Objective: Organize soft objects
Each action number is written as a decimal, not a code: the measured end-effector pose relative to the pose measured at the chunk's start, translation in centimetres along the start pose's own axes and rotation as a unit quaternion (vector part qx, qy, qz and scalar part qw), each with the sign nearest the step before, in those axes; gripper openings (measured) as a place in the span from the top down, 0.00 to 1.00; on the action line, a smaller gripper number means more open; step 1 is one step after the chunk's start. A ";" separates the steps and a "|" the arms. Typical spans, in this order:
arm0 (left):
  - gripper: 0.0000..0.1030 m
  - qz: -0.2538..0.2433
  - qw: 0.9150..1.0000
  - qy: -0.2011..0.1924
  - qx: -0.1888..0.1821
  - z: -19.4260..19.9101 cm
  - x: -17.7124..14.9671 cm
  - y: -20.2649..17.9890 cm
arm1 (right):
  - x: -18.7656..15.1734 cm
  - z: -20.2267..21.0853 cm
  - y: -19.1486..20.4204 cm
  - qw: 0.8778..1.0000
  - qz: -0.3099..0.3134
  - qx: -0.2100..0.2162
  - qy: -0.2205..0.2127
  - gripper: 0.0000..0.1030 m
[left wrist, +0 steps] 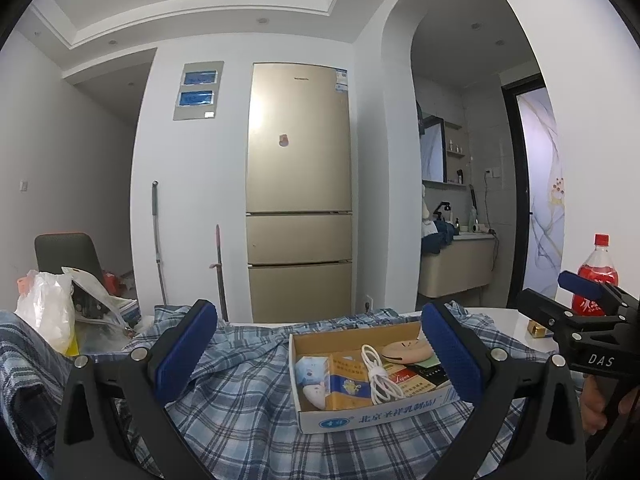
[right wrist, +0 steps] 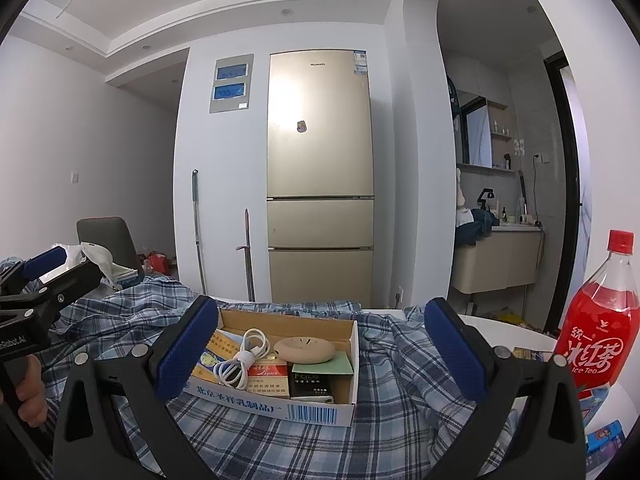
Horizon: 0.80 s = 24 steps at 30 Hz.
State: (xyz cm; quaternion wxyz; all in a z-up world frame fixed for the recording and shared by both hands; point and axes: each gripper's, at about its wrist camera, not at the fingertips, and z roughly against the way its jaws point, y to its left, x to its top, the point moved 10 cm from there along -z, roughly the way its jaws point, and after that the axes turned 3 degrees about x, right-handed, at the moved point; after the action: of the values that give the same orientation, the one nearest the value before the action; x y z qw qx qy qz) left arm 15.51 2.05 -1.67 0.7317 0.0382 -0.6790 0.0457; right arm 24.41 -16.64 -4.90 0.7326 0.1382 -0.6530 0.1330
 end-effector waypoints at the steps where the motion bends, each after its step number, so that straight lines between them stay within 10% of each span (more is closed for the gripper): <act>1: 0.00 0.001 1.000 -0.003 -0.001 0.1 0.2 0.0 | 0.0 -0.1 0.0 1.000 -0.002 -0.001 0.002 0.00; 24: 0.00 0.004 1.000 0.007 -0.008 -0.4 -0.2 -0.3 | -0.2 -0.1 0.0 1.000 -0.001 0.000 0.005 0.00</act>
State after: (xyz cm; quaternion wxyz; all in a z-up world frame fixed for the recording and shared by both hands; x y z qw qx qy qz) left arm 15.91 1.84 -1.89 0.7362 0.0299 -0.6747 0.0435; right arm 24.48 -16.65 -5.15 0.7362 0.1387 -0.6489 0.1329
